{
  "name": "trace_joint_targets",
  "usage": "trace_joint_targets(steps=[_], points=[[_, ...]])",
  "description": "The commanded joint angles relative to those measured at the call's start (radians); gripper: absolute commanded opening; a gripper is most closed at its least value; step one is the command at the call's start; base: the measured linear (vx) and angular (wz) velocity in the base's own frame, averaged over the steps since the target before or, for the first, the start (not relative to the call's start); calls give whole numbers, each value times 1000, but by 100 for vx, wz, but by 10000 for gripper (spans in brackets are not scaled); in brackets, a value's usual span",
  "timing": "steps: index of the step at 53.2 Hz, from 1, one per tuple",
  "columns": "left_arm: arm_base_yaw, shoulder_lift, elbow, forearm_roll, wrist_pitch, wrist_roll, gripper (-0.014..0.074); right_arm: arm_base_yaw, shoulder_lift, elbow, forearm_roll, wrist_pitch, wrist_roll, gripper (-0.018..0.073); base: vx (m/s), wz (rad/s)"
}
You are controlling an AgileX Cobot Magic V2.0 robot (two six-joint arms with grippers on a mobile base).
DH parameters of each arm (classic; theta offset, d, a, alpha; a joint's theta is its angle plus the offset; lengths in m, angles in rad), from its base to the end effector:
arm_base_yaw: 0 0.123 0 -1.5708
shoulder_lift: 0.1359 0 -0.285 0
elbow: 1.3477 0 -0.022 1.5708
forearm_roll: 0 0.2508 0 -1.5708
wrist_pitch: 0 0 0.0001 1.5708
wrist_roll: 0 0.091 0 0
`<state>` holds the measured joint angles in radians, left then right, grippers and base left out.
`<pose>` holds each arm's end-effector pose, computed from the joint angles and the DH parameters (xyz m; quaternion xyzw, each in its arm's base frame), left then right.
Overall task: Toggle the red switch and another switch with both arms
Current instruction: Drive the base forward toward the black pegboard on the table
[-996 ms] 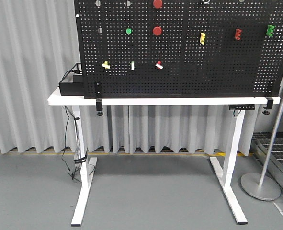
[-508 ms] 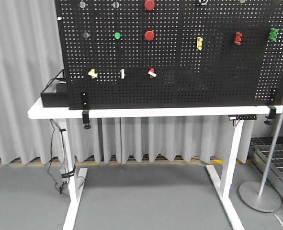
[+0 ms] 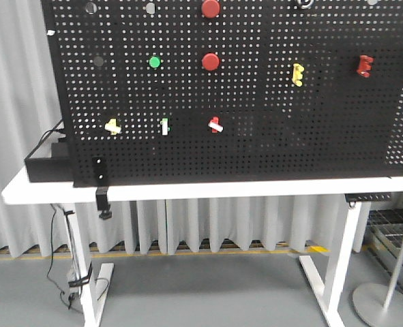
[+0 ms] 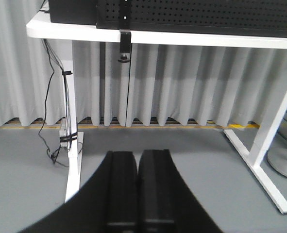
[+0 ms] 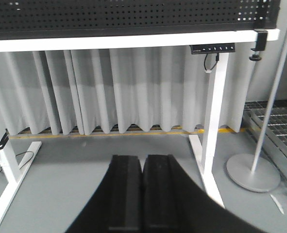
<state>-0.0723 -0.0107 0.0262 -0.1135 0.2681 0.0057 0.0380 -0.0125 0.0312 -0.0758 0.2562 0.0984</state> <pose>0.0547 -0.0067 0.1808 -0.0026 0.7725 -0.0674 0.6315 0.0553 0.0003 0.1802 0.0011 0.7700 0.0127 0.6379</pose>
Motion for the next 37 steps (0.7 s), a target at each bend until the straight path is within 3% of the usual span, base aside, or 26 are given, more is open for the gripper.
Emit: trace_joint_targets(steps=[1, 37], points=[[2, -9, 19, -5, -80, -6, 3, -6, -9, 5, -10, -83, -5, -6, 37, -1], [2, -9, 19, -5, -80, -6, 3, -6, -9, 5, -10, -83, -5, -6, 32, 2]])
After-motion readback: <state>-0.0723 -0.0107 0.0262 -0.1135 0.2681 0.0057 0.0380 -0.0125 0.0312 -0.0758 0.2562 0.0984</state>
